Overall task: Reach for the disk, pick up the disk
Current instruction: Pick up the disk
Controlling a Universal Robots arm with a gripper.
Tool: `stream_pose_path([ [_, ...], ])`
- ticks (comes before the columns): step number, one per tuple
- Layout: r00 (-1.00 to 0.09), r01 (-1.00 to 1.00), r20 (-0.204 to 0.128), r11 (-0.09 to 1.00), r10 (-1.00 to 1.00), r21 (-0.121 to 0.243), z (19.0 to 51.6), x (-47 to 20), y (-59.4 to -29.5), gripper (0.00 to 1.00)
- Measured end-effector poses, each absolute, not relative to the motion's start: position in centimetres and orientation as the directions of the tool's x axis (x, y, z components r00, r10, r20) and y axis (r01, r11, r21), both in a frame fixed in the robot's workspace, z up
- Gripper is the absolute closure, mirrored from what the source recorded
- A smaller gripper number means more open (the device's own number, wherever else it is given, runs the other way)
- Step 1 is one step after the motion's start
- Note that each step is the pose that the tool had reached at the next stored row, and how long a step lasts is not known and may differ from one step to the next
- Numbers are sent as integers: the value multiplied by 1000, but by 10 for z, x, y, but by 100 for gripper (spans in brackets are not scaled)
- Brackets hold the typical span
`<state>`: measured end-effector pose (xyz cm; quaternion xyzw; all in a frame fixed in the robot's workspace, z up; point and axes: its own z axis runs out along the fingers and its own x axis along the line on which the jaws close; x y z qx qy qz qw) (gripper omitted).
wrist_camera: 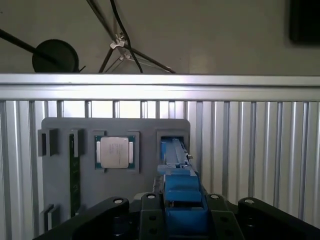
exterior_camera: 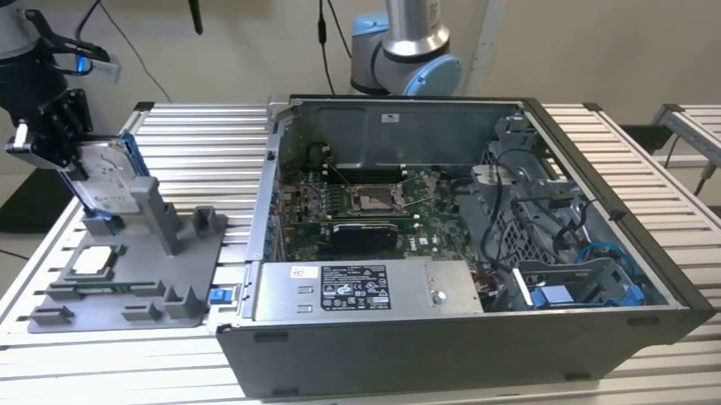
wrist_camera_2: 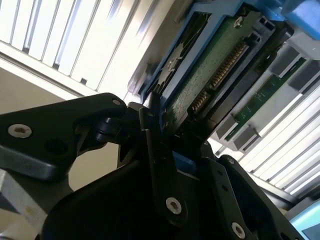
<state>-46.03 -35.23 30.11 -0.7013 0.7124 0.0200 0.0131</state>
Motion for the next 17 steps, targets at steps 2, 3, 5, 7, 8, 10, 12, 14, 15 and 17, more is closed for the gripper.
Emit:
stream_pose_path([
  [2, -16, -1000, -47, 16, -999, 10, 306, -460, -352, 100],
  [3, -16, -1000, -47, 16, -999, 10, 308, -460, -352, 100],
  [5, -16, -1000, -47, 16, -999, 10, 311, -460, -352, 100],
  [7, -16, -1000, -47, 16, -999, 10, 315, -460, -352, 100],
  [8, -16, -1000, -47, 16, -999, 10, 317, -460, -352, 100],
  [10, -16, -1000, -47, 16, -999, 10, 321, -460, -352, 100],
  [12, -16, -1000, -47, 16, -999, 10, 324, -460, -352, 100],
  [14, -16, -1000, -47, 16, -999, 10, 327, -460, -352, 100],
  [15, -16, -1000, -47, 16, -999, 10, 329, -460, -352, 100],
  [17, -16, -1000, -47, 16, -999, 10, 332, -460, -352, 100],
])
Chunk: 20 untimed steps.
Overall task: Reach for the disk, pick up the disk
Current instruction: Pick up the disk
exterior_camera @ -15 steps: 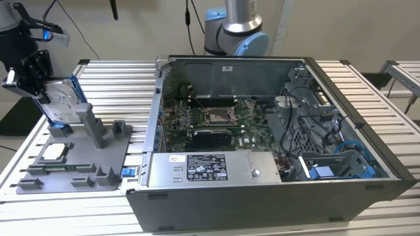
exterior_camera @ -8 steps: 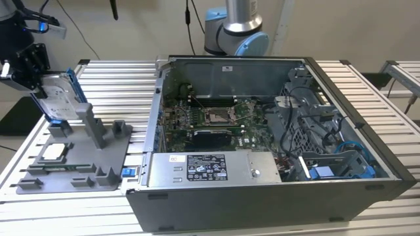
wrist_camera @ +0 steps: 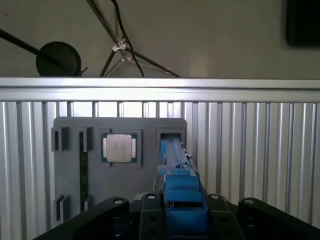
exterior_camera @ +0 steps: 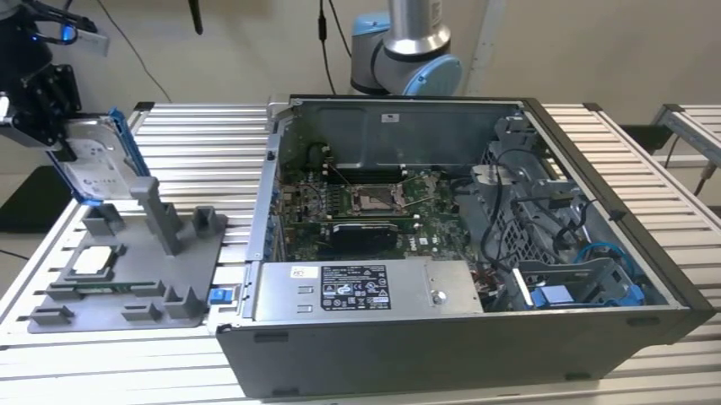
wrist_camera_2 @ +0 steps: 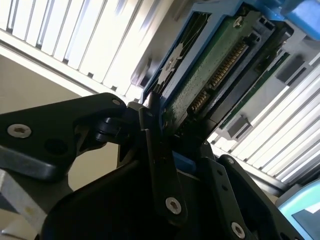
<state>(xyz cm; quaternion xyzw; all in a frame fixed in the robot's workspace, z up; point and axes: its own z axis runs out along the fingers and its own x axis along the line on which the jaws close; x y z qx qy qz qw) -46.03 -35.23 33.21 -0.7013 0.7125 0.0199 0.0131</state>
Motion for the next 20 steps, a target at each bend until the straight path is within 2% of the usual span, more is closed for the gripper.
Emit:
stream_pose_path([
  [20, -16, -1000, -47, 15, -999, 10, 369, -460, -352, 100],
])
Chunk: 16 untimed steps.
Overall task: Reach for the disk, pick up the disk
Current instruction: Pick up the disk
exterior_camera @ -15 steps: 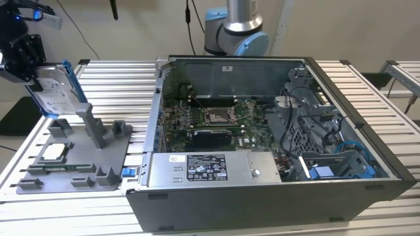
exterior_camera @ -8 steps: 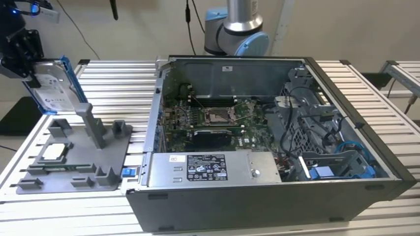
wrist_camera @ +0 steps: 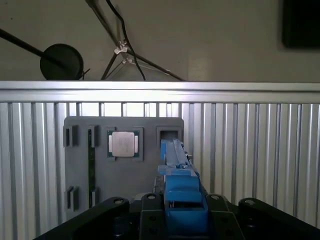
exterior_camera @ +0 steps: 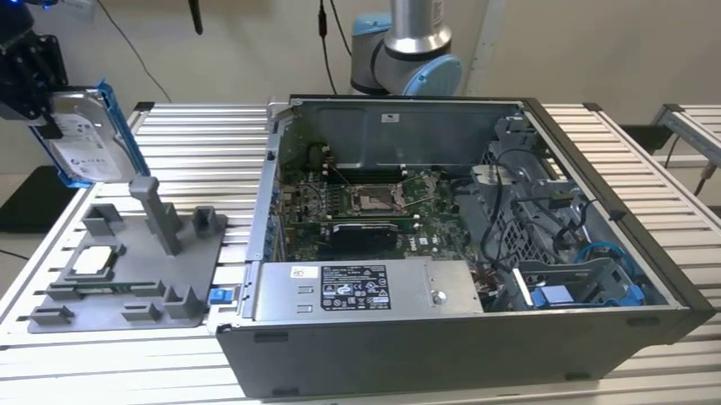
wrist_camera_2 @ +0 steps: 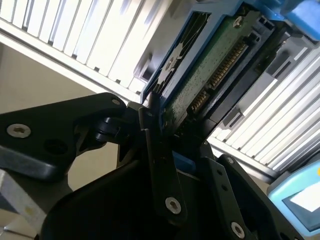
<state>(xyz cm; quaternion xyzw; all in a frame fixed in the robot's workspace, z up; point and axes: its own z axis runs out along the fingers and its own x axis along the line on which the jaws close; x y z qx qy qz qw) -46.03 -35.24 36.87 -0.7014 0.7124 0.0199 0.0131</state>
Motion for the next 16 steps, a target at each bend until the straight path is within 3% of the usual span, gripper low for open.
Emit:
stream_pose_path([
  [16, -14, -1000, -47, 14, -999, 9, 403, -460, -352, 100],
])
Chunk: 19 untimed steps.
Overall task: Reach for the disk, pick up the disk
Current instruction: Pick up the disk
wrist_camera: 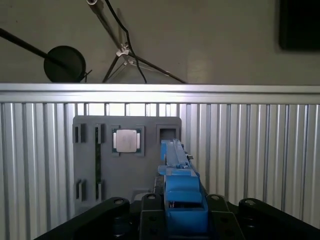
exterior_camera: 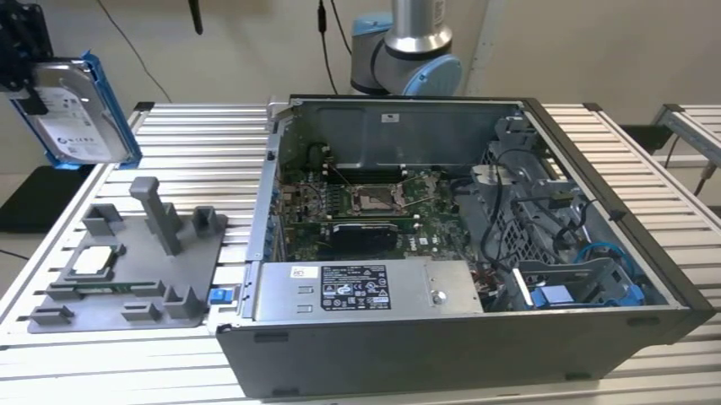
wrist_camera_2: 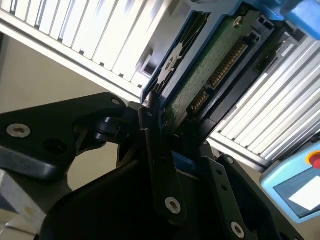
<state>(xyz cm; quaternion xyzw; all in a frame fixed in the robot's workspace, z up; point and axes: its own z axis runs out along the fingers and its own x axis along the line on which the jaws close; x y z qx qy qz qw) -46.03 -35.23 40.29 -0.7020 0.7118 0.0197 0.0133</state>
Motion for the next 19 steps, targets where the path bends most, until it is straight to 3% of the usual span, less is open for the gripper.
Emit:
stream_pose_path([
  [19, -12, -1000, -47, 11, -999, 9, 436, -460, -352, 100],
])
